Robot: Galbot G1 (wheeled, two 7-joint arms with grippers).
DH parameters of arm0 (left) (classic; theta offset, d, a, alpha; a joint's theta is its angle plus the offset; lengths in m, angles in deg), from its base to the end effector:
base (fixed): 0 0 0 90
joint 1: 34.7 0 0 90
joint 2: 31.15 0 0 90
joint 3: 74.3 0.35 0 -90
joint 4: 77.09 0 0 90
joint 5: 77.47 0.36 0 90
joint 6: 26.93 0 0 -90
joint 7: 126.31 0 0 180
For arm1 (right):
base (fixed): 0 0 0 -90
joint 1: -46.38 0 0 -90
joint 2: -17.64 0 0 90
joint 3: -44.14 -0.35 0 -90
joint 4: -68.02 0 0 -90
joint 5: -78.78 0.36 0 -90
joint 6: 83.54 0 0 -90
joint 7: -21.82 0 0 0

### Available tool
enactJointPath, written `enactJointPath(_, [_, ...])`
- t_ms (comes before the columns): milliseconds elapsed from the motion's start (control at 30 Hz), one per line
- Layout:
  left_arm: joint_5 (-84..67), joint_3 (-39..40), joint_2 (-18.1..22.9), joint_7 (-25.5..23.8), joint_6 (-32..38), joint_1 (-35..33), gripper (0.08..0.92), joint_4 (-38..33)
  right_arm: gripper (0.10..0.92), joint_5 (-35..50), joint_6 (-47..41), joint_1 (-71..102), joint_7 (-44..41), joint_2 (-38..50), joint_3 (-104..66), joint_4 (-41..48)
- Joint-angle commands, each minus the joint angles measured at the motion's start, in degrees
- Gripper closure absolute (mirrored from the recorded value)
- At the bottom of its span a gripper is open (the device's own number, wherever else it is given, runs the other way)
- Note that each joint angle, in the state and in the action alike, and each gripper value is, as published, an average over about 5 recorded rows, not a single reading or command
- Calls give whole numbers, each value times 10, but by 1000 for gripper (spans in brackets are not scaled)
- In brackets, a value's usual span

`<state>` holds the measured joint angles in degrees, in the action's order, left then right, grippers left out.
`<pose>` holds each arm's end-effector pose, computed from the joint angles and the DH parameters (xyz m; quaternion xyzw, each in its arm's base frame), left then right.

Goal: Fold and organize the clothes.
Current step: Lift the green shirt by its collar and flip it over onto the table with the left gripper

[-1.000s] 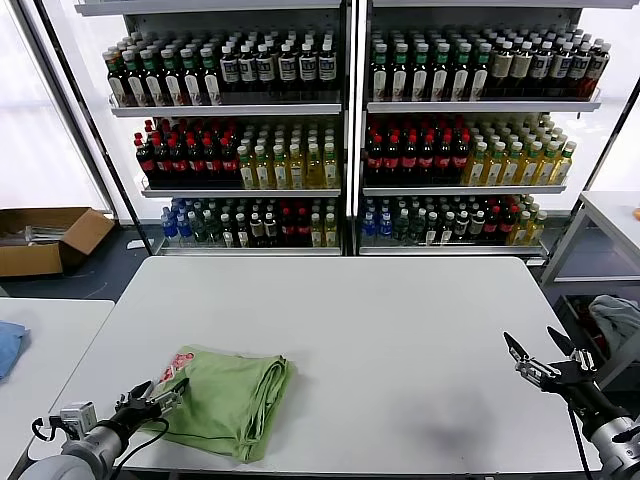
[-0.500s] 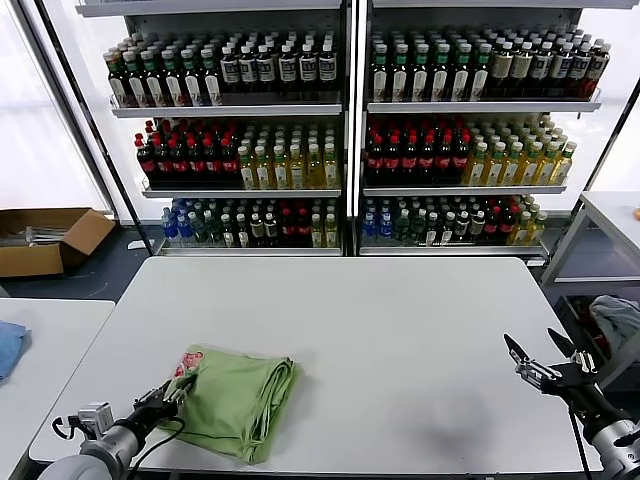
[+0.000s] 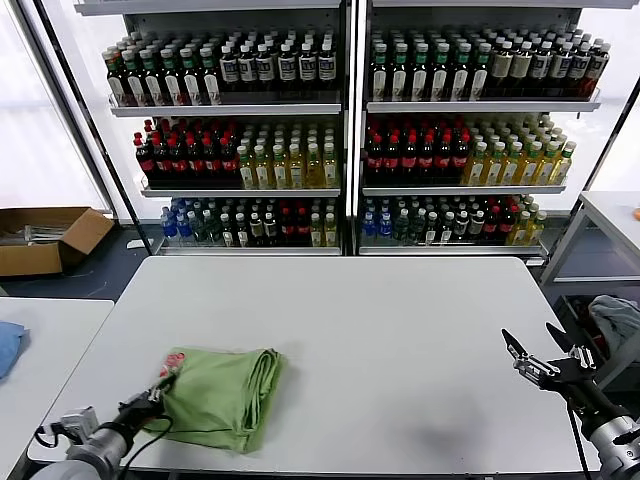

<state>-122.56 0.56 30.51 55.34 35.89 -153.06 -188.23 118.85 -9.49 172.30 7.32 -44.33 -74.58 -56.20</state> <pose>0.2129 0.1817 -0.2878 0.0101 -0.9601 0.1144 0.2550 0.1744 -0.1956 -0.2042 0.0855 -0.9934 -0.0270 0.0715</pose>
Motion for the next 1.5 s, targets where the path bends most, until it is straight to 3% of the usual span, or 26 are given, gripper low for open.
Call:
enactJointPath(33, [-50, -258, -41, 53, 9, -16, 889, 6, 203, 0, 0, -5, 0, -2, 5, 0])
enactJointPath(267, [-55, -360, -110, 58, -2, -44, 889, 15, 203, 0, 0, -16, 0, -6, 18, 0])
enactJointPath(433, [-33, -333, -112, 65, -10, -37, 889, -28, 203, -1, 0, -20, 0, -9, 22, 0])
enactJointPath(567, [16, -262, -77, 76, -7, -32, 889, -75, 203, -1, 3, -17, 0, -12, 19, 7])
enactJointPath(733, [97, -77, -1, 104, 0, -29, 889, -127, 203, -4, 8, -9, 0, -18, 15, 10])
enactJointPath(867, [153, 68, 44, 134, 1, -10, 889, -117, 203, -4, 9, -7, 1, -19, 9, 6])
enactJointPath(1067, [62, 240, 74, 207, -22, 51, 889, -115, 203, -4, 7, 2, 2, -19, 4, -3])
enactJointPath(1333, [-69, 322, 98, 266, -10, 150, 889, -85, 203, -14, 3, 18, 2, -28, 7, -17])
enactJointPath(1500, [-135, 343, 98, 254, 11, 164, 889, -110, 203, -33, 0, 25, 1, -35, 29, -26])
